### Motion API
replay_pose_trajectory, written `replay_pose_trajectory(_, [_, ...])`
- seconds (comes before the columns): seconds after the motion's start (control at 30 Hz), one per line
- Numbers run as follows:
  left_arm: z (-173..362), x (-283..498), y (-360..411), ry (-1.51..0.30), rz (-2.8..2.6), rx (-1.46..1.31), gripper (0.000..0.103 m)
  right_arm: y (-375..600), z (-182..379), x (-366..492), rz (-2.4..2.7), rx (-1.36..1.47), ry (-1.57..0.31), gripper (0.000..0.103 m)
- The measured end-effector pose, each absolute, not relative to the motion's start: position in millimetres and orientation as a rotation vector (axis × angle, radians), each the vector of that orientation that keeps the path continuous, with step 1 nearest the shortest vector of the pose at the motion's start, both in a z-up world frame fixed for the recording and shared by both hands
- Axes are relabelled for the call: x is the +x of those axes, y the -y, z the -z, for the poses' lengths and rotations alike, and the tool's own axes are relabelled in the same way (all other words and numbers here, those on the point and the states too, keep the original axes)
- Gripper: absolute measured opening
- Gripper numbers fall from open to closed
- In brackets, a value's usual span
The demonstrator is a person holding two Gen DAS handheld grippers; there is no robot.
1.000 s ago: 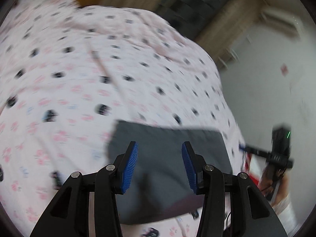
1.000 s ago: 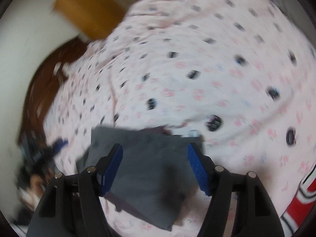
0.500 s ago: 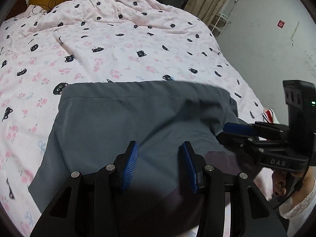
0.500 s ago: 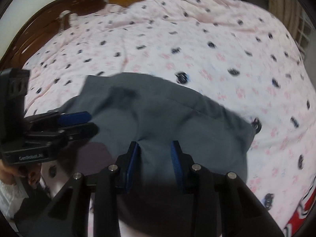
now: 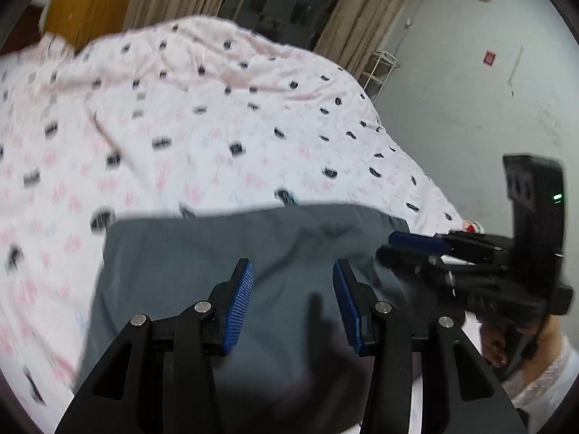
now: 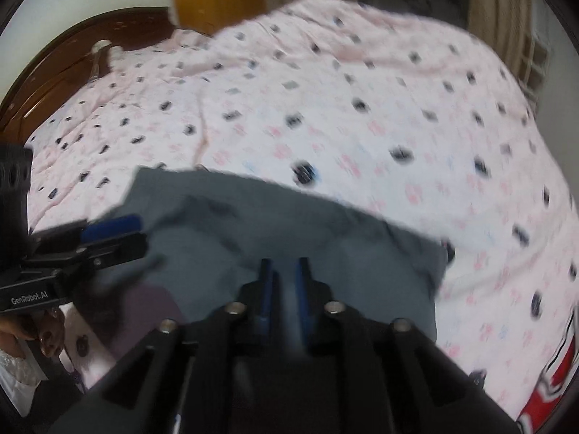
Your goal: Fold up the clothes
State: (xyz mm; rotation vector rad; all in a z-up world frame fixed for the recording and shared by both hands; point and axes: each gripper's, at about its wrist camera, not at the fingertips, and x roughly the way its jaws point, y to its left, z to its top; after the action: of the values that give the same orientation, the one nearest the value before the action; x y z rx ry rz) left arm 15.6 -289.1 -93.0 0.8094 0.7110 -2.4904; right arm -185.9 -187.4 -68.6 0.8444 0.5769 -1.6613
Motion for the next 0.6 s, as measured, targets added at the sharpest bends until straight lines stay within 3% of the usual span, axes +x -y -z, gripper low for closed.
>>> replay_pose_trajectory(0.07, [98, 6, 298, -0.696, 2.455, 0.847, 0.041, 199, 64, -178, 1.671, 0.818, -0.605, 0.050])
replay_pose_trajectory(0.23, [131, -13, 329, -0.764, 2.326, 0.968, 0.042, 219, 92, -183, 1.676, 0.890, -0.666, 0.050])
replay_pose_trajectory(0.37, [153, -15, 337, -0.807, 2.315, 0.969, 0.050, 236, 115, -188, 1.678, 0.951, -0.715, 0.051])
replay_pose_trajectory(0.5, [158, -22, 333, -0.755, 2.327, 0.989, 0.059, 248, 134, -192, 1.681, 0.993, -0.755, 0.053])
replay_pose_trajectory(0.6, [151, -19, 329, -0.727, 2.330, 0.972, 0.060, 246, 134, -190, 1.684, 0.976, -0.749, 0.054])
